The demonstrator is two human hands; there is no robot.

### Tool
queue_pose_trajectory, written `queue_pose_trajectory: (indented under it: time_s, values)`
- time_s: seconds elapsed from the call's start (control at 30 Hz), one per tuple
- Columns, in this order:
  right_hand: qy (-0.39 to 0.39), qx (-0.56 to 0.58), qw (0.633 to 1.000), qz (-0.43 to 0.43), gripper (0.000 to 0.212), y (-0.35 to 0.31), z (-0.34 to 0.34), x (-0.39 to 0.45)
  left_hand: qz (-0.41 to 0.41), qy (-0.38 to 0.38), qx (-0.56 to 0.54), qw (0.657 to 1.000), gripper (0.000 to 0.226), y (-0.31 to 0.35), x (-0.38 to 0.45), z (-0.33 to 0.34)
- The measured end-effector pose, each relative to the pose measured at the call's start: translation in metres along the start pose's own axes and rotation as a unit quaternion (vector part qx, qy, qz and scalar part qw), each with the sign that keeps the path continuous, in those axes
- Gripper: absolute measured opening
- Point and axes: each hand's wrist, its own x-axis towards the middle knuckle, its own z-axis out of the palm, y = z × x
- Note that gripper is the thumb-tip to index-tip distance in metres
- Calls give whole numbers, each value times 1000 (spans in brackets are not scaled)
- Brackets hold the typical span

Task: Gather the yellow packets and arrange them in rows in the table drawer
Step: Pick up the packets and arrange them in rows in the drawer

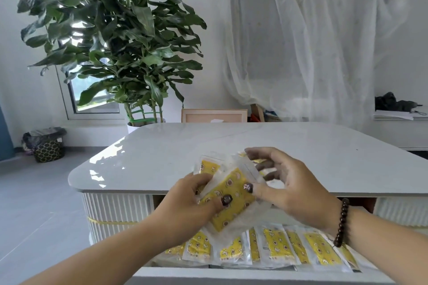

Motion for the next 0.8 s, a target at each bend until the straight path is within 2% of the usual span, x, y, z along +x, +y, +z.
queue_pose_trajectory:
  time_s: [0.07,0.13,0.23,0.33,0.4,0.47,0.5,0.53,0.6,0.67,0.73,0.8]
  values:
    - [-42,16,998,42,48,1,5,-1,21,-35,57,998,17,-3,-2,3]
    - [-61,0,996,69,36,2,7,-2,31,-52,101,993,21,-6,-4,4]
    - [-36,-11,997,70,12,0,10,-3,18,-42,91,995,21,-6,-4,2]
    - [17,55,996,70,34,-4,13,-2,-31,-10,27,999,26,-3,-2,-2]
    - [54,115,989,79,31,-6,13,-3,-65,-23,-46,997,38,-3,0,-6]
    - [83,173,977,95,14,-6,14,-2,-87,-43,-98,990,42,-4,1,-10]
    - [95,188,972,101,15,-5,15,-2,-90,-47,-104,989,39,-5,1,-10]
    - [103,191,970,106,29,-3,16,-1,-88,-48,-103,990,36,-6,0,-9]
    - [108,185,970,111,49,0,19,-1,-73,-43,-91,992,32,-8,1,-6]
    - [102,160,976,106,56,4,19,-1,-57,-27,-75,995,30,-10,2,-3]
    - [78,153,979,108,50,7,17,-1,-40,-11,-60,997,29,-12,4,-2]
    - [18,160,979,122,43,8,15,-1,-21,5,-44,999,29,-15,6,-3]
